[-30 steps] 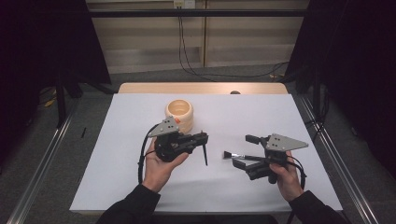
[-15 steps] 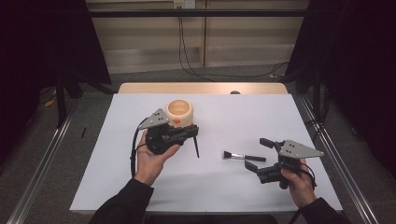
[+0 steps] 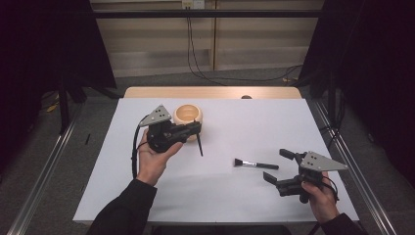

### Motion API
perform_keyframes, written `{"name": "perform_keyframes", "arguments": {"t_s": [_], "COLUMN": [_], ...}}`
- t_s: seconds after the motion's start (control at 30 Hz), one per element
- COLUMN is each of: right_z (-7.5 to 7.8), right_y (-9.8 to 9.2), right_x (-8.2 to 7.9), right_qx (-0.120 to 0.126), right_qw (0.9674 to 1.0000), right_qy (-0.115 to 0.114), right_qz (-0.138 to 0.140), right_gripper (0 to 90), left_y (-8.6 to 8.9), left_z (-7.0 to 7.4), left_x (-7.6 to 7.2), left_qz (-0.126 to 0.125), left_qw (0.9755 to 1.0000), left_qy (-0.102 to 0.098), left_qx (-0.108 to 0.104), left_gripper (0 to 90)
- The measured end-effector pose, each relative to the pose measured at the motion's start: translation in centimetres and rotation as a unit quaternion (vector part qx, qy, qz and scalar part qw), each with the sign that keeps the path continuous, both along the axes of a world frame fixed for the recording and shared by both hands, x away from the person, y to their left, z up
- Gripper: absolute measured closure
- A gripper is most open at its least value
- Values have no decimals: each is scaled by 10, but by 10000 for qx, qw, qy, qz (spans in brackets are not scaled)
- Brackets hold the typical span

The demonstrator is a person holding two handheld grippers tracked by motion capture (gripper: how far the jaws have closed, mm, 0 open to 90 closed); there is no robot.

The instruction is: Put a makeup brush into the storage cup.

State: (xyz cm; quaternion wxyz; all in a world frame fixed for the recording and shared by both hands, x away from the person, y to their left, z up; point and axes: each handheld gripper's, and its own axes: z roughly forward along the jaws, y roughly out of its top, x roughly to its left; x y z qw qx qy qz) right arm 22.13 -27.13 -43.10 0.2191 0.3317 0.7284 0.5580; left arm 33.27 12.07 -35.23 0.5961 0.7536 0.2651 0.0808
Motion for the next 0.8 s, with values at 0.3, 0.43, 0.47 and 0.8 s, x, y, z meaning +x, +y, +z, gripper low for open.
{"name": "perform_keyframes", "arguments": {"t_s": [0.3,0.43,0.47,0.8], "right_z": [-4,-4,-4,-4], "right_y": [3,4,4,3], "right_x": [2,2,3,3], "right_qx": [-61,-85,-73,-101], "right_qw": [9999,9999,9999,9999], "right_qy": [40,68,45,28], "right_qz": [88,118,138,55], "right_gripper": [15,15,15,17], "left_y": [10,12,12,19], "left_z": [11,11,12,23], "left_x": [14,23,25,40], "left_qz": [287,264,277,481], "left_qw": [9995,9996,9996,9987], "left_qy": [-91,-40,-44,-157], "left_qx": [54,21,36,2], "left_gripper": [843,843,843,843]}}
